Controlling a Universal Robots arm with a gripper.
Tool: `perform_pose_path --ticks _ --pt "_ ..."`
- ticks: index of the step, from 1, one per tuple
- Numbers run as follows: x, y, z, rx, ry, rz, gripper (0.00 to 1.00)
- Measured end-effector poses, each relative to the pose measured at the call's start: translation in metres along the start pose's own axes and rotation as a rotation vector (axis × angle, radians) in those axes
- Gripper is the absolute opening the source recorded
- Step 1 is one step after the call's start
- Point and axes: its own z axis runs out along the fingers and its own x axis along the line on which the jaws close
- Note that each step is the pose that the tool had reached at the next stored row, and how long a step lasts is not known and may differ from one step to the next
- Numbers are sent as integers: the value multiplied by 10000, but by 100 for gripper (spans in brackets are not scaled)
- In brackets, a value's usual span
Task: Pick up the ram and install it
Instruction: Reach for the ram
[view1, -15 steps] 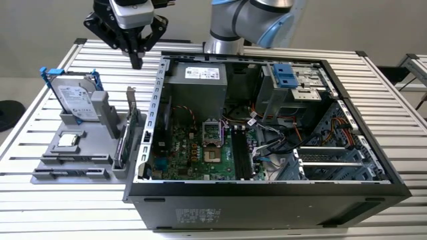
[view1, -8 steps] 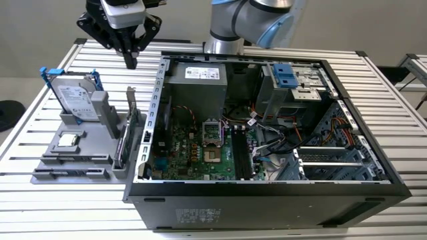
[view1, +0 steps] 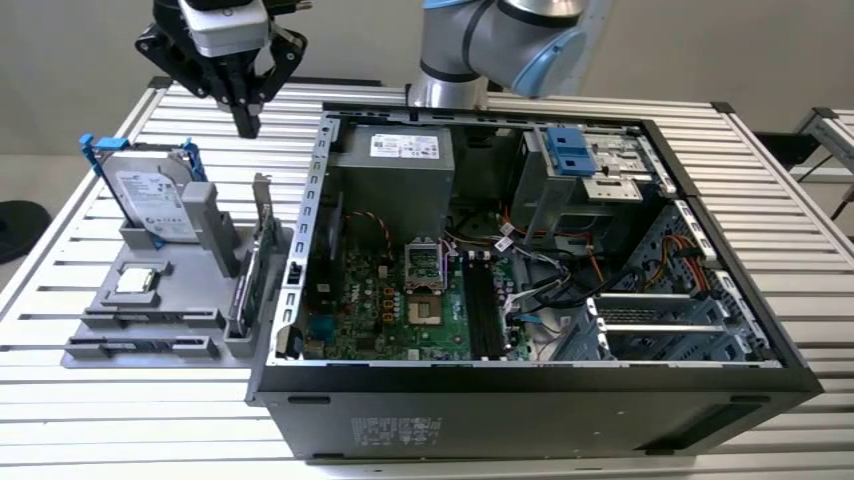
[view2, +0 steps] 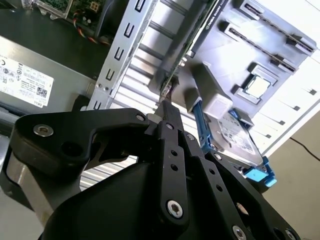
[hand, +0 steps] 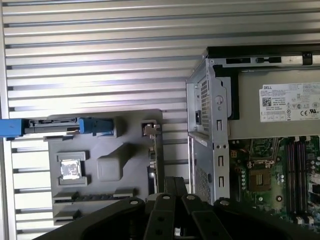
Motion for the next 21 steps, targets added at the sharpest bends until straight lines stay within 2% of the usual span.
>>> perform_pose_path --ticks 21 --pt "322 -23 -4 0 0 -1 0"
